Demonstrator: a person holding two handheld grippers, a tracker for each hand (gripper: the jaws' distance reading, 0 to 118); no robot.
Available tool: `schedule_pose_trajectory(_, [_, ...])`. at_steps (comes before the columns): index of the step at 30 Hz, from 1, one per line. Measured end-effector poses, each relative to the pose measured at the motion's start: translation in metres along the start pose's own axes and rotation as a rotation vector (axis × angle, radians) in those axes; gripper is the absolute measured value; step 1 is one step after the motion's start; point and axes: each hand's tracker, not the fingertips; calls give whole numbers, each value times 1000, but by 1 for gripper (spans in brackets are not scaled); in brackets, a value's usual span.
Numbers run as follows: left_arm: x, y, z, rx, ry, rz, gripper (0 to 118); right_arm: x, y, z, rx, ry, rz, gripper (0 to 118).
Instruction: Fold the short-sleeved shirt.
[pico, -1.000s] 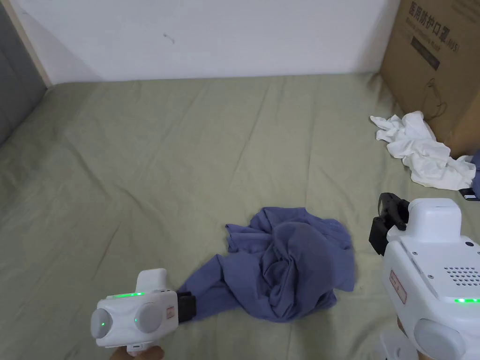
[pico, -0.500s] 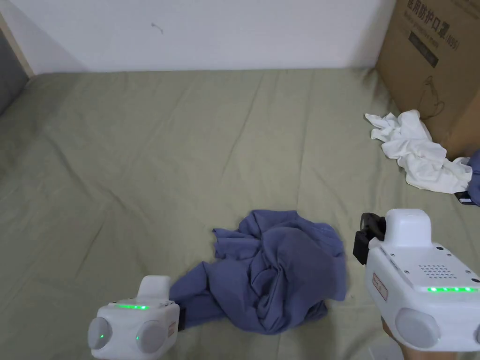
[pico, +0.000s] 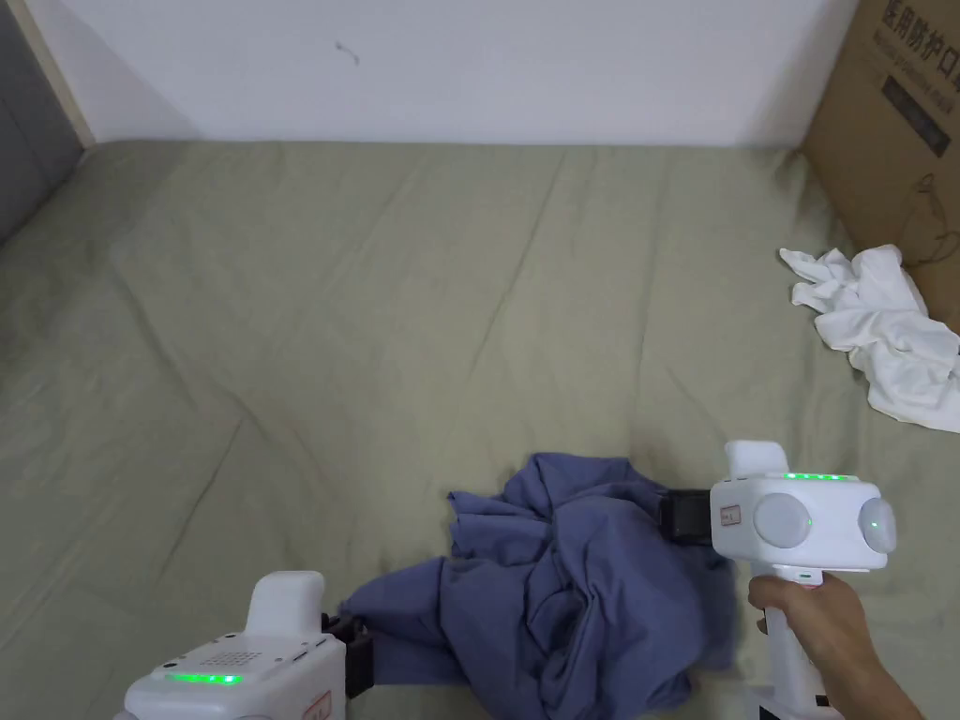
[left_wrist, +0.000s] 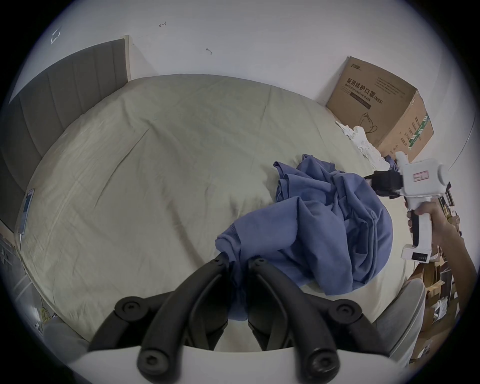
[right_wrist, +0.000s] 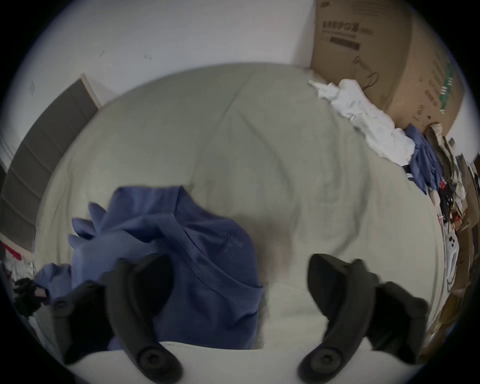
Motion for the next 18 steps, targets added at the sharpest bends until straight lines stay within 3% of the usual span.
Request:
schedule_pose_trajectory(1, [0, 0, -1, -3, -1, -4, 15, -3, -2, -4, -10, -8, 16, 98])
schedule_pose_trajectory(3, [2, 0, -2, -3, 0, -13, 15, -9, -6, -12, -45, -21, 30, 56])
schedule_pose_trajectory(5, [2, 0, -2, -4, -1, -17, 15, -13, -12, -6, -21, -6, 26, 41])
schedule_pose_trajectory(6, [2, 0, -1, 1, -5, -16, 15, -14, -12, 2, 8, -24, 25, 21])
schedule_pose_trajectory(7, [1, 0, 0, 4, -10, -13, 15, -15, -12, 9, 30, -27, 16, 14])
schedule_pose_trajectory(9, [0, 2, 4, 14, -24, -2, 15, -10, -13, 27, 72, 24, -20, 13])
schedule_pose_trajectory(18, [-9, 38, 38, 141, -131, 103, 15, 0, 3, 161, 372, 54, -49, 12])
